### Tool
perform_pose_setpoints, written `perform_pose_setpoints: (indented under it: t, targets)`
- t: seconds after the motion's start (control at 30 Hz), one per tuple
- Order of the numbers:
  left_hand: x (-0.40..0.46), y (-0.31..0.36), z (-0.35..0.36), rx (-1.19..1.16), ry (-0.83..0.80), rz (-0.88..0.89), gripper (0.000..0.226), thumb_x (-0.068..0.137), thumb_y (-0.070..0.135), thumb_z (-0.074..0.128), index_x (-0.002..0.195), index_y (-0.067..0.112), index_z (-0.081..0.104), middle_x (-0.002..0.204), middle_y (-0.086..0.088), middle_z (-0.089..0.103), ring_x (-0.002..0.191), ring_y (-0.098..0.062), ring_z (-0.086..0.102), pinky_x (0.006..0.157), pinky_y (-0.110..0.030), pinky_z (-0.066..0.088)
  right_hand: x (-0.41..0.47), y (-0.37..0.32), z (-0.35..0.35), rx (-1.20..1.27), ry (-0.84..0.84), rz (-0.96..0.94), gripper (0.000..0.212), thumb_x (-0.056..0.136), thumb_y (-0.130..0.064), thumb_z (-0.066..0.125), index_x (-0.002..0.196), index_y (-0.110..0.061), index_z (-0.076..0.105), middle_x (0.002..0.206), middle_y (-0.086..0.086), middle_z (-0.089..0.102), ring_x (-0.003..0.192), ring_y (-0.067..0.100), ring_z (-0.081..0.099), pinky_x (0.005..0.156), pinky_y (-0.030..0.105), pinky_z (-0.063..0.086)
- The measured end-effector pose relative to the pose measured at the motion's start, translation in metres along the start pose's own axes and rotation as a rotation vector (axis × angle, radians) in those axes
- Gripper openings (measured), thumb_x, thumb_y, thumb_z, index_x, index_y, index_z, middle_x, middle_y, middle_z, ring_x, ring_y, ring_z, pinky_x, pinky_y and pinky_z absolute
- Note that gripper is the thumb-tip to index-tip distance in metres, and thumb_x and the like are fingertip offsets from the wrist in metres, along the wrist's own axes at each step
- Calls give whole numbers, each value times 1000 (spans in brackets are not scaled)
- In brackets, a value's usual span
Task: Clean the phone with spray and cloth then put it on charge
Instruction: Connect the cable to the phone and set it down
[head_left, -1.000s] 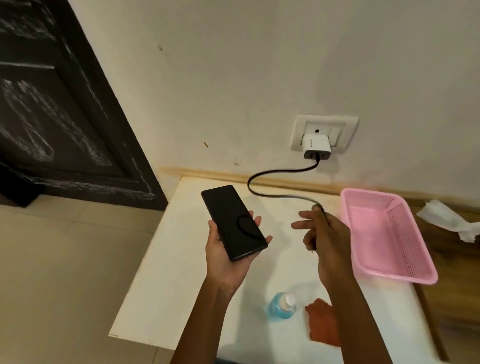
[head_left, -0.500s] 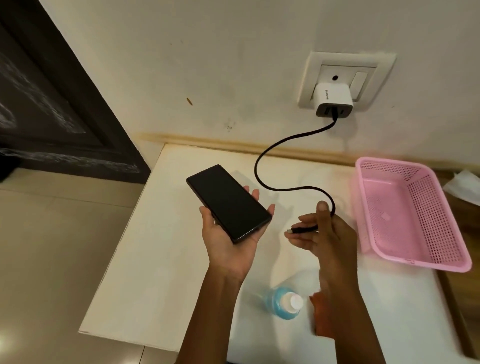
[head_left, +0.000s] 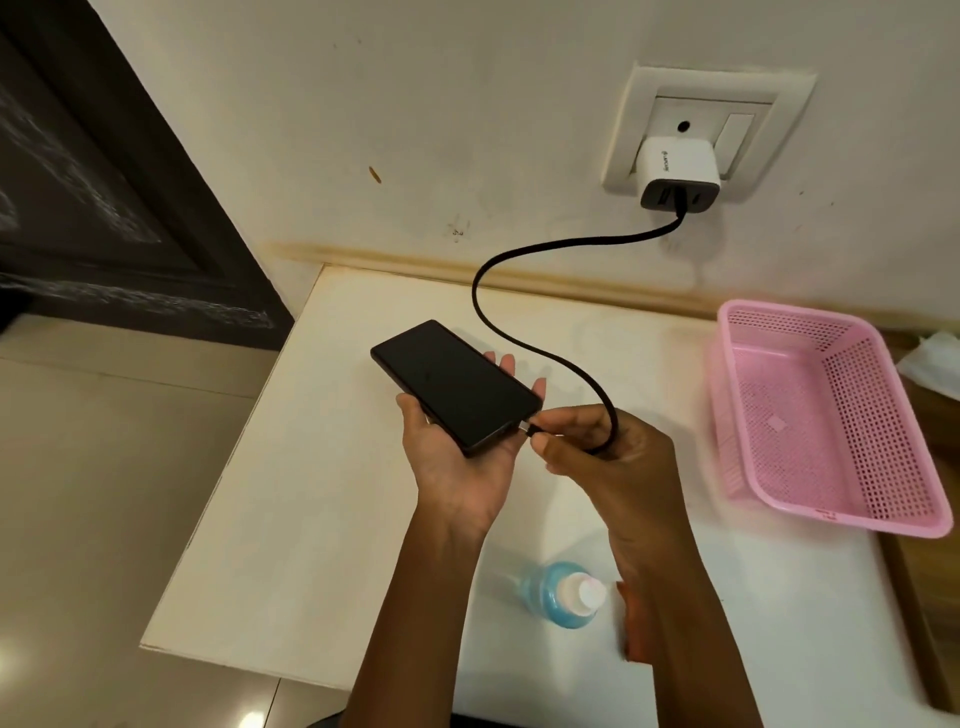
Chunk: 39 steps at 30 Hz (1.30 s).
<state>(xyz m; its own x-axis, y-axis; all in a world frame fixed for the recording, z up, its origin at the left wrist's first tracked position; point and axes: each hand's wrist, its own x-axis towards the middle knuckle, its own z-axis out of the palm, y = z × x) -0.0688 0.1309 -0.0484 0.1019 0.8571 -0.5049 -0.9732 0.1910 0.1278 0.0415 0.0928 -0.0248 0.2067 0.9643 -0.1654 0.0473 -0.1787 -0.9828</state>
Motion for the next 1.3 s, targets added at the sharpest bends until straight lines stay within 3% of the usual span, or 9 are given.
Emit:
perform_pose_setpoints:
  t: [0.17,0.27,0.47,0.83,1.0,1.17,1.3]
  targets:
    - [-1,2,3,21,4,22,61,95,59,27,131,16,52,118,-17,62,96,-30,67,83,-56,54,1,2,5,-103,15,-78,19,71,-17,78,75,-33,68,72,-16,72,72,10,70,69,20,57]
    - [-1,2,4,43,0,30,62,95,59,26,134,17,50,122,-16,59,99,-29,65,79,-53,56,1,4,7,-136,-1,-102,22,70,-16,79,74,-33,66,67,-23,70,70,5,69,67,13,55]
    - [-1,1,4,72,12,54,63,94,61,28,131,18,51,123,-15,60,104,-30,64,78,-51,57,0,4,10,-171,52,-129,23,71,-15,79,72,-32,64,64,-21,67,68,-4,65,62,3,50]
    - [-3,1,3,50,35,69,61,93,62,28,130,19,51,129,-17,60,109,-33,64,87,-55,52,0,1,12,-194,72,-208,17,72,-16,79,73,-24,64,71,-12,68,69,3,66,65,7,52]
    - [-4,3,7,43,47,50,66,94,62,27,135,15,48,127,-16,58,100,-29,64,64,-42,58,-2,0,13,-234,29,-257,26,72,-14,78,71,-32,59,70,-19,65,70,-4,65,65,3,50]
    - [-6,2,8,45,66,48,61,94,61,28,131,18,50,122,-16,61,104,-31,65,77,-51,57,0,2,14,-253,72,-237,22,74,-17,77,72,-29,60,71,-16,65,72,0,65,66,5,50]
    - [-8,0,12,23,82,35,63,94,60,29,131,14,50,114,-16,62,98,-30,65,58,-41,59,-3,0,17,-255,88,-247,26,74,-16,77,70,-33,57,69,-18,63,71,-5,64,63,1,48]
